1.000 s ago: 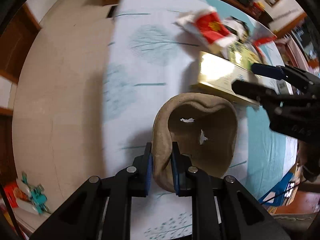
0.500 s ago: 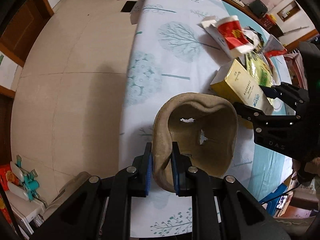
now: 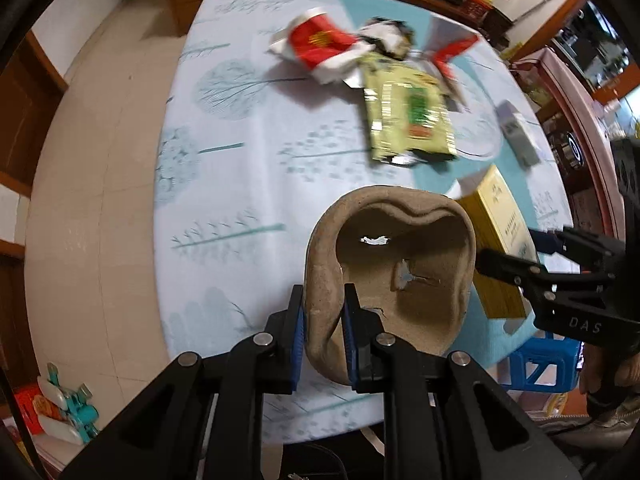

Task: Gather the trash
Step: 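Grasp the yellow Atomy toothpaste box with the right tool while the left holds the holder, then carry the holder and toothpaste box down over the bin and release, then raise both tools back up over the table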

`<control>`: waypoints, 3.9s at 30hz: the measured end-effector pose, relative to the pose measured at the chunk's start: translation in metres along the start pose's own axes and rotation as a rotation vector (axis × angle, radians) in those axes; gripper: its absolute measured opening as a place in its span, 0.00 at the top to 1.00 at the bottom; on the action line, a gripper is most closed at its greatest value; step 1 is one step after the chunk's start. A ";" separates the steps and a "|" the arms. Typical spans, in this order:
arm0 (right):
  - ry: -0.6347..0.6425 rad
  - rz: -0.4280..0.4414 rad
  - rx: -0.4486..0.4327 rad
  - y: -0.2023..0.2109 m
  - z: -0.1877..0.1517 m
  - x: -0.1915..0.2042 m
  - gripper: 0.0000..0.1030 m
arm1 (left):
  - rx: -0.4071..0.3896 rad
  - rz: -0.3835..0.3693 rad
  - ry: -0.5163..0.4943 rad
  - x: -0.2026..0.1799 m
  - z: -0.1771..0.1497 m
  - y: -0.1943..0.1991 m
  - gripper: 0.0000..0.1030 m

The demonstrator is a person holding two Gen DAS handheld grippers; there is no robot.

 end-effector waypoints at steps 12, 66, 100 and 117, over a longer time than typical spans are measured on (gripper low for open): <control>-0.004 0.127 -0.083 0.053 -0.133 -0.074 0.44 | -0.118 0.033 0.105 -0.120 -0.121 0.019 0.86; -0.595 0.242 0.249 -0.372 -0.241 -0.196 0.26 | 0.091 0.071 0.176 -0.107 -0.204 -0.368 0.35; -0.402 0.219 0.034 -0.156 -0.266 -0.132 0.26 | -0.140 0.063 0.187 -0.143 -0.218 -0.114 0.21; -0.112 0.210 -0.254 0.069 -0.253 -0.105 0.26 | -0.350 0.167 0.163 -0.174 -0.228 0.086 0.21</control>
Point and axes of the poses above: each gripper's, at about its wrist camera, not at the fingertips, and y roughly against the way its jaws point, x to its left, z to its top, the point moved 5 cm from there along -y, roughly the way its jaws point, and after that the axes turned 11 degrees about x, right-handed, at the moved point
